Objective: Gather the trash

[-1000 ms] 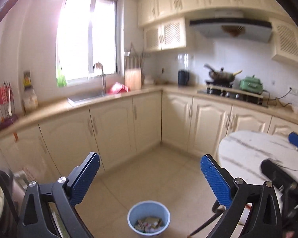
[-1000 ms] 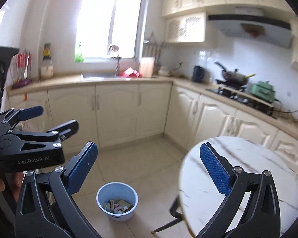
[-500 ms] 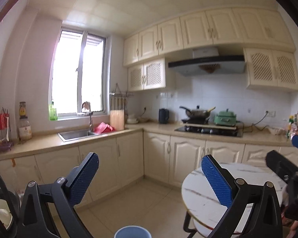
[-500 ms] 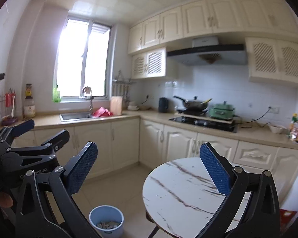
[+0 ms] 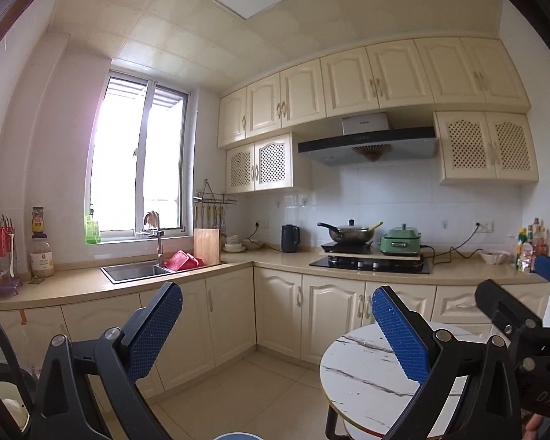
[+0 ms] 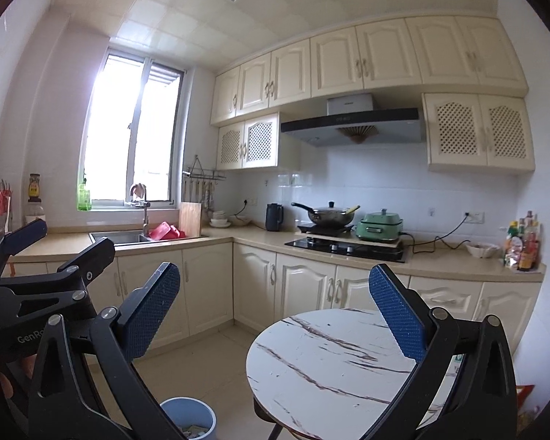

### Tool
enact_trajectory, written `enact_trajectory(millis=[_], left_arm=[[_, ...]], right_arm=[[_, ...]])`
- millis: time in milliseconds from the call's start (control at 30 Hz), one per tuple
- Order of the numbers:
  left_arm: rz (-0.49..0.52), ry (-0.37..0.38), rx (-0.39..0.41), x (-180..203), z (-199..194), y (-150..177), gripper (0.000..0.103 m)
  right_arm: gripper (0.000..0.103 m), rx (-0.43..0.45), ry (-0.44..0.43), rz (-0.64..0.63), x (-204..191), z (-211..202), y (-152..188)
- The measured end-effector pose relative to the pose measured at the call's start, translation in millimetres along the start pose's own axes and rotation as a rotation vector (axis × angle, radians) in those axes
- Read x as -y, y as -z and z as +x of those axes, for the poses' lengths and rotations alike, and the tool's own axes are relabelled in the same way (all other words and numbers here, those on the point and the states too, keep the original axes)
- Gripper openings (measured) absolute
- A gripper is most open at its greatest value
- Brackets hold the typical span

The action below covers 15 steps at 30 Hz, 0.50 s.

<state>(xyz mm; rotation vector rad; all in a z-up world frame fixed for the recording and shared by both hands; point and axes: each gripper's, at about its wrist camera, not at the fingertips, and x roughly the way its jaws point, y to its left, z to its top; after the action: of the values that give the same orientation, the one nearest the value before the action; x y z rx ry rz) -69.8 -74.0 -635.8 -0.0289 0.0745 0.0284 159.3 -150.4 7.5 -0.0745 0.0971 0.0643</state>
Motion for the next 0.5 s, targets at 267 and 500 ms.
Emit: enact_trajectory(millis=[267,500], left_arm=[[-0.001,-0.002,-0.005,-7.4,3.8,-29.2,0.102],[0.002,-0.012,-0.007,-2.6,32.6,-59.7,0.102]], right_arm=[[0.103,0.016,0.008,0.001,0.5,-6.2,-4.1],[0.103,0.009,0.007,0.003,-2.5,-4.5,-1.2]])
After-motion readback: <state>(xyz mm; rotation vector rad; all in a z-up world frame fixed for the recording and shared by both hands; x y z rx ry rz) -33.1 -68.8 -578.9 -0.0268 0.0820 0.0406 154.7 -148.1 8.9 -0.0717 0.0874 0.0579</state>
